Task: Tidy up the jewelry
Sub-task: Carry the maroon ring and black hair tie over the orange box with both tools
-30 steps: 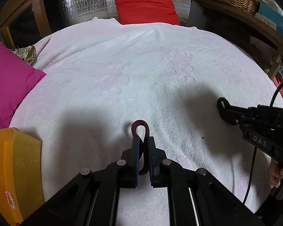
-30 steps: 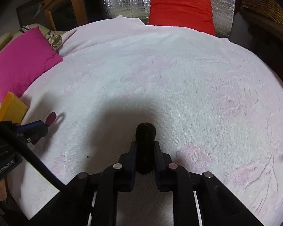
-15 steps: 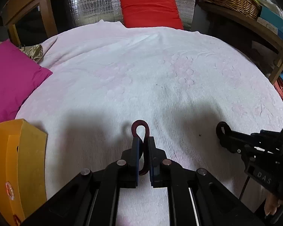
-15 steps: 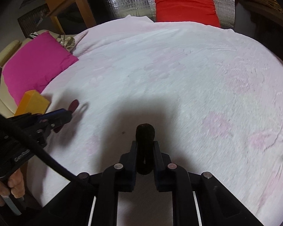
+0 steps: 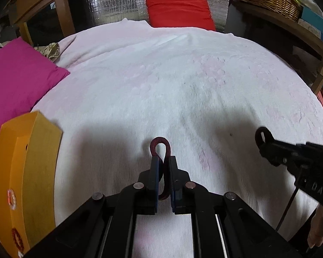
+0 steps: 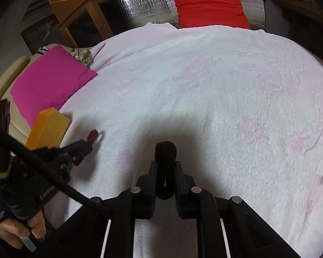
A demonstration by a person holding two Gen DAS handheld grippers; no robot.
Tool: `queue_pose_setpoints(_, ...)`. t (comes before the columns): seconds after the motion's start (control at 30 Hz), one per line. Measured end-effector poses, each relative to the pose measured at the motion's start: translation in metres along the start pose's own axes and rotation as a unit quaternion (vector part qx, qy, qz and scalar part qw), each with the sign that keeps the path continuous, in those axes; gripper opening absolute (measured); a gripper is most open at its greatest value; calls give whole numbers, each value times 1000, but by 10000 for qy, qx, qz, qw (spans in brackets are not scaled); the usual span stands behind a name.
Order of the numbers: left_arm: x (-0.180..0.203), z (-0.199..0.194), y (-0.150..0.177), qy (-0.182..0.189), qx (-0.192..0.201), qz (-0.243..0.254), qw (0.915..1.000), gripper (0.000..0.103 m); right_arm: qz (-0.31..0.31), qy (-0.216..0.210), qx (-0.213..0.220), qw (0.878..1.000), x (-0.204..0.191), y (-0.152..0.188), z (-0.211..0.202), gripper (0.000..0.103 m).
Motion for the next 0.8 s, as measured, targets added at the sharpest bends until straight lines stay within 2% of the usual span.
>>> queue_pose_setpoints(0.23,-7,-8,22,-144,-41,-91,9998,9,-53,-204,29,9998,-12,4,-8,15)
queue_pose_setpoints(0.6,-34,-42,37,-676,290,-336,9967,9,-101,-468,21,9988,-32,15,-14,15)
queue_pose_setpoints(0.8,-46,-69,36,-773,525,-461,9946,9,-189,-656,120,9976,-54,24,-22,15)
Point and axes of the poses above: each gripper's, at about its wrist camera, not at the fingertips, and z roughly the way its jaws point, x to its right, y to its underside, the point moved 8 cm from there along z, roughly the way its jaws point, and after that the axes turned 3 degrees about -y, right-handed, at the moved point
